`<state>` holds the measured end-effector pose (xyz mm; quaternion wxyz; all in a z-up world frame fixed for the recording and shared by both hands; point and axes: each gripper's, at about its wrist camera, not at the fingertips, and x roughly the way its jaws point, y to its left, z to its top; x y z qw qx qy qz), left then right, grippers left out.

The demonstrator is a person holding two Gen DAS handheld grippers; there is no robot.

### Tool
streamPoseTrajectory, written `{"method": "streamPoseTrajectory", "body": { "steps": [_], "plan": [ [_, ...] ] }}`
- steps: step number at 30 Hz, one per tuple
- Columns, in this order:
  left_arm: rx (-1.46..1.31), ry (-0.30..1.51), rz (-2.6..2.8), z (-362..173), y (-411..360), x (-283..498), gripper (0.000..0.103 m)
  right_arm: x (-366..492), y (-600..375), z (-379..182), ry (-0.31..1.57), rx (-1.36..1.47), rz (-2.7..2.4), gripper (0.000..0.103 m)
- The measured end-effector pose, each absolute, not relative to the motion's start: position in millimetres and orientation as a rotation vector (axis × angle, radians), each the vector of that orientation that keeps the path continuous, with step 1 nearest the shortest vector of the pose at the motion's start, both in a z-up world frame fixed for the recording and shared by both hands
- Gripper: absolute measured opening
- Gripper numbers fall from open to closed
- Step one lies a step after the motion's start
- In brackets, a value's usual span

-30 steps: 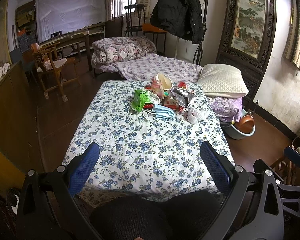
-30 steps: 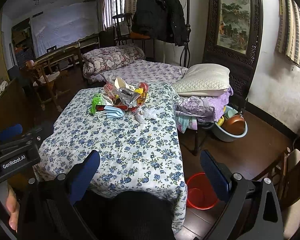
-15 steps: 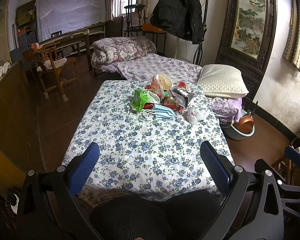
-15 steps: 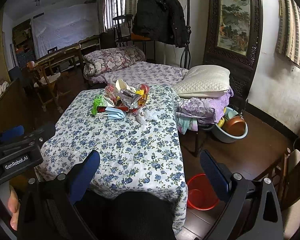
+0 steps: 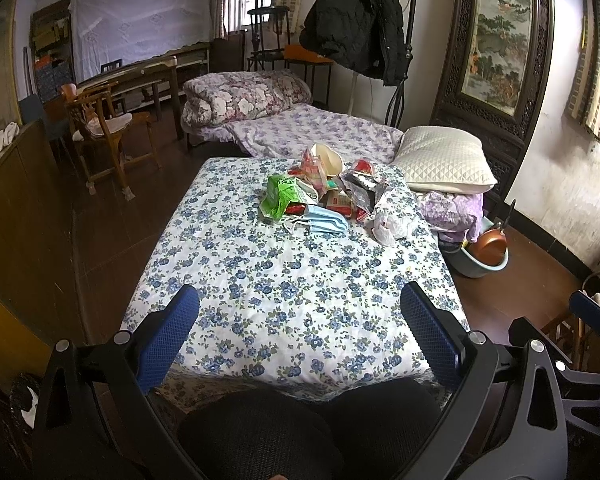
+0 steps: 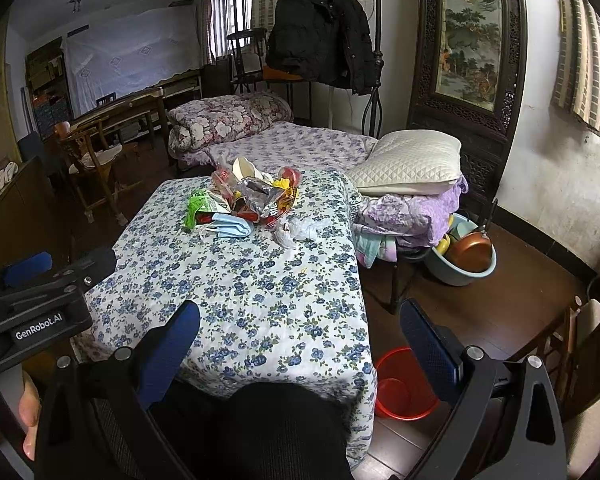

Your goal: Collect trash

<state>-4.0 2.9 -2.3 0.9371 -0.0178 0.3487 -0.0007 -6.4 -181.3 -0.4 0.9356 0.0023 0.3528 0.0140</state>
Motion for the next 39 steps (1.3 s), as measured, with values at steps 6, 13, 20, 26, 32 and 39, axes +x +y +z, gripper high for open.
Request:
{"method": "streamPoseTrajectory", "body": {
  "steps": [6, 13, 20, 26, 32, 39],
  "plan": [
    [-0.041, 0.721, -0.005, -8.2, 3.1, -0.2, 0.096, -6.3, -178.8, -0.1, 0.727, 0.004, 0.030, 0.097],
    [-0.038, 0.729, -0.005, -19.4, 6.1, 7.5, 0.096, 5.8, -177.6, -15.4, 0.769, 0.003, 0.036, 0.097],
    [-0.036, 0.752, -0.020, -34.5, 16.5, 26.5, 0.096, 22.1, -177.1, -33.5, 0.798, 0.003, 0.050, 0.097],
    [-0.091, 0.804, 0.034, -54.6, 46.0, 53.5, 0.096, 80.8, -181.3, -56.7, 0.829, 0.031, 0.104, 0.097],
    [-0.145, 0.842, 0.085, -70.8, 83.7, 72.9, 0.096, 186.2, -177.1, -99.4, 0.919, -0.003, 0.189, 0.097],
    [-0.188, 0.872, 0.126, -85.8, 115.0, 87.0, 0.096, 262.5, -176.9, -149.4, 0.997, -0.015, 0.170, 0.097]
  ]
}}
